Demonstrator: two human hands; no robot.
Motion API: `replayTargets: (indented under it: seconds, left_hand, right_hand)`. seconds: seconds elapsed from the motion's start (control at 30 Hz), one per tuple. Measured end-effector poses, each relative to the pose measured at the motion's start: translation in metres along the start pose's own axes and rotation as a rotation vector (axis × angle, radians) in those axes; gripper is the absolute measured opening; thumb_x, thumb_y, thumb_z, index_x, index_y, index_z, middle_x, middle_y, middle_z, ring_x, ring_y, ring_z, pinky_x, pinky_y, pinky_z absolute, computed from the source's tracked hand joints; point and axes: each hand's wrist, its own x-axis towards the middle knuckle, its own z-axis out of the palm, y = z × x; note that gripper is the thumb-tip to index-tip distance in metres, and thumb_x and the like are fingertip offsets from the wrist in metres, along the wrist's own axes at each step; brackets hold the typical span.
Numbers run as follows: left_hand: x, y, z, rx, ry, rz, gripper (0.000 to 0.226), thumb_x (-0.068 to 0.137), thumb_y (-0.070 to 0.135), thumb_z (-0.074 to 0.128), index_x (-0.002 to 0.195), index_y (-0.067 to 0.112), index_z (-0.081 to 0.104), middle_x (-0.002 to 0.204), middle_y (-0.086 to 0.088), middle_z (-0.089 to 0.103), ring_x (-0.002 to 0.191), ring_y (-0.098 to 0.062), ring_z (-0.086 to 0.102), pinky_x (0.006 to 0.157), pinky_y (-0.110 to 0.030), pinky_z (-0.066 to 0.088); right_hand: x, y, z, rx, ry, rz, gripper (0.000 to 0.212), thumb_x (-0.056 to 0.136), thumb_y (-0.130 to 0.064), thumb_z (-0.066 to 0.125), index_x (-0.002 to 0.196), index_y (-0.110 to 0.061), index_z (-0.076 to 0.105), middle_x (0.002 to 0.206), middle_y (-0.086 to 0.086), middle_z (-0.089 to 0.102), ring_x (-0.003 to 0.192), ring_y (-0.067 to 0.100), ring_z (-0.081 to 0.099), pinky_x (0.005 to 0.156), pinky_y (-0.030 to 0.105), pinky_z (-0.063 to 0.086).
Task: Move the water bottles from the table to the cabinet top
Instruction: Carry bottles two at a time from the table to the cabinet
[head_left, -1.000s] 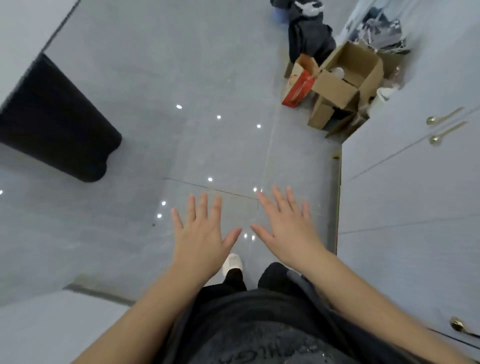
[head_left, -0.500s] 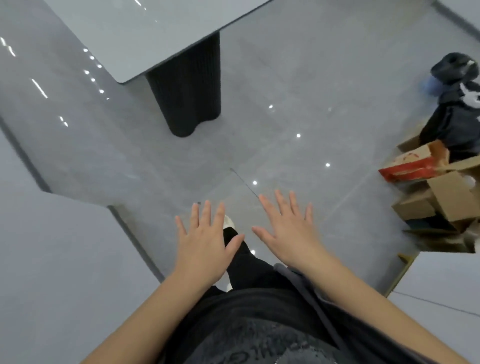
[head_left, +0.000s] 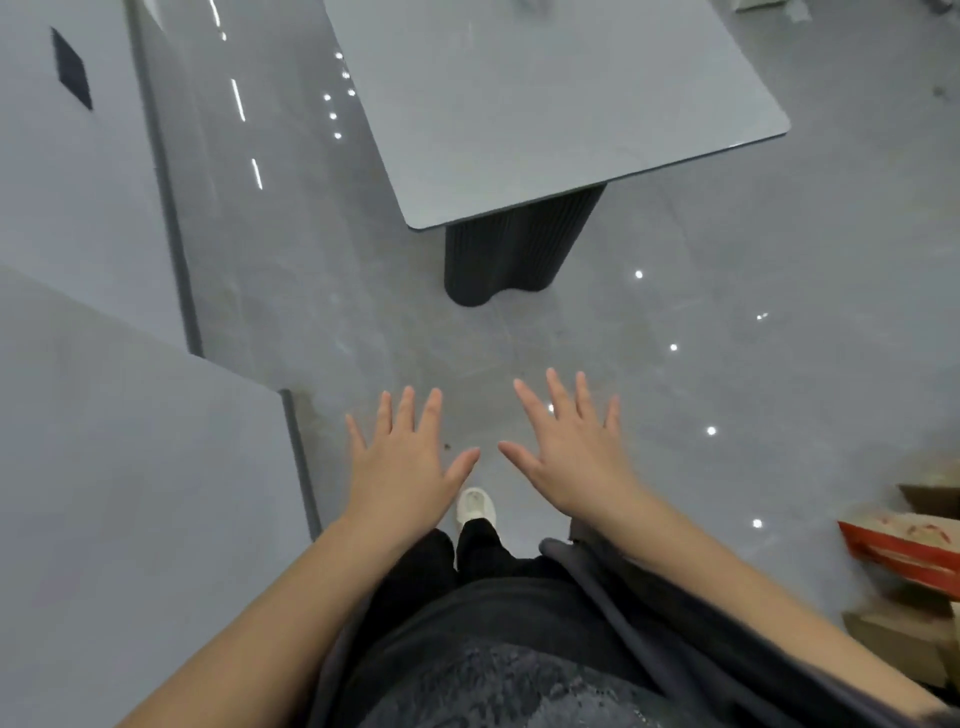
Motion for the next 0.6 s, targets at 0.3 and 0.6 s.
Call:
replayTargets:
  seconds: [0.3, 0.6]
  left_hand:
    - [0.087, -0.085, -0.056, -0.043, -0.025, -0.069, 0.079, 0.093, 0.066, 0.027, 0.154, 0.024, 0.0, 0.163, -0.007, 0.0, 0.149, -0.027, -0.006, 0.116, -0.058, 0.0]
    - [0.218, -0.14, -0.164, 0.062, -0.04, 0.068, 0.078, 0.094, 0.065, 0.027, 0.154, 0.022, 0.003, 0.162, -0.009, 0.0, 0.148, -0.03, -0.008, 0.116, -0.059, -0.001]
  right_hand:
    - [0.117, -0.086, -0.059, -0.046, -0.028, -0.037, 0.073, 0.097, -0.064, 0.027, 0.155, -0.035, -0.004, 0.165, 0.004, -0.009, 0.15, 0.032, -0.014, 0.117, 0.061, -0.003]
    - [0.209, -0.154, -0.114, 0.167, 0.032, 0.147, 0.073, 0.097, -0.063, 0.029, 0.156, -0.033, 0.0, 0.165, 0.003, -0.007, 0.151, 0.032, -0.01, 0.117, 0.06, -0.002]
